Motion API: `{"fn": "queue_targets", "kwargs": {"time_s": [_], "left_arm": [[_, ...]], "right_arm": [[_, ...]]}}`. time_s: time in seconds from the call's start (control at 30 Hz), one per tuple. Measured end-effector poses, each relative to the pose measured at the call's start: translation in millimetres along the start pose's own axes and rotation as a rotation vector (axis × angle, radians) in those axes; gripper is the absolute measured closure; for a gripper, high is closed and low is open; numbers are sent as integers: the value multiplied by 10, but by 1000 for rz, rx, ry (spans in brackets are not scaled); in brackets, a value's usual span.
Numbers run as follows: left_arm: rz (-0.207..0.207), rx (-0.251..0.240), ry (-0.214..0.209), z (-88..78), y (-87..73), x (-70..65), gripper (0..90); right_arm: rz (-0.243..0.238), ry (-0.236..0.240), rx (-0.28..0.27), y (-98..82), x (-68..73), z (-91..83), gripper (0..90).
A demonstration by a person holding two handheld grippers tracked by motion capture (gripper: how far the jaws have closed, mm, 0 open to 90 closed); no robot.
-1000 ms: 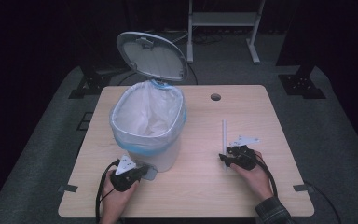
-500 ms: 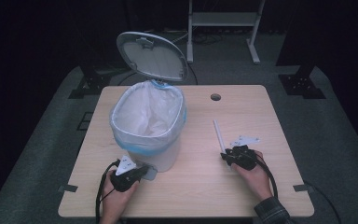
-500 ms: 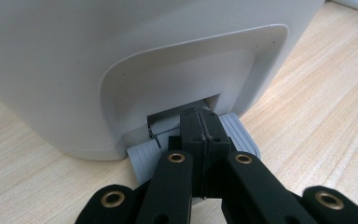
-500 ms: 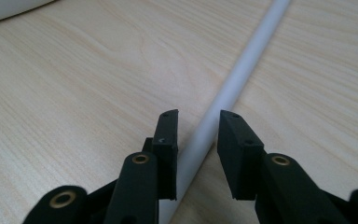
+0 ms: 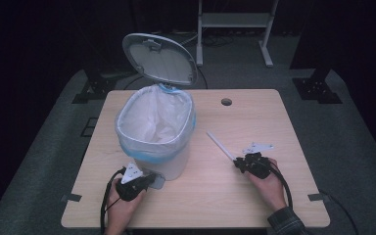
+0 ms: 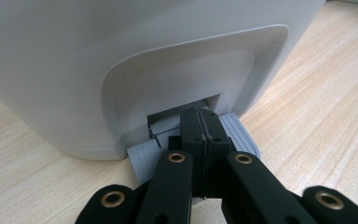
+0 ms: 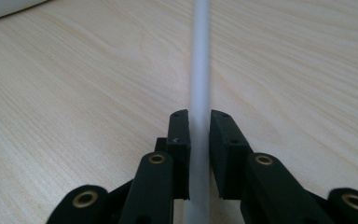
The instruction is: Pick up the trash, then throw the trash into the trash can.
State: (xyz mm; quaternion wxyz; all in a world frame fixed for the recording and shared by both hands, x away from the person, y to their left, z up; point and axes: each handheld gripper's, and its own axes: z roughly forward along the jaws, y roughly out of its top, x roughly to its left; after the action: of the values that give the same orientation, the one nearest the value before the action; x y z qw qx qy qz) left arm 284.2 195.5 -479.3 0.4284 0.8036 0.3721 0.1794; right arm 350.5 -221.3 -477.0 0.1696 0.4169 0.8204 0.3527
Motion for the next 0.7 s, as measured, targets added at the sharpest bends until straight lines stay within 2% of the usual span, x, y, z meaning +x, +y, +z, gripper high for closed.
{"fn": "queue_targets", "kwargs": {"time_s": [0.47, 0.7], "left_arm": [[-1, -2, -1, 1, 0, 1, 900], [-4, -1, -3, 1, 0, 4, 900]], "right_arm": [[13, 6, -2, -10, -43, -21, 792], [30, 16, -21, -2, -84, -76, 793]]}}
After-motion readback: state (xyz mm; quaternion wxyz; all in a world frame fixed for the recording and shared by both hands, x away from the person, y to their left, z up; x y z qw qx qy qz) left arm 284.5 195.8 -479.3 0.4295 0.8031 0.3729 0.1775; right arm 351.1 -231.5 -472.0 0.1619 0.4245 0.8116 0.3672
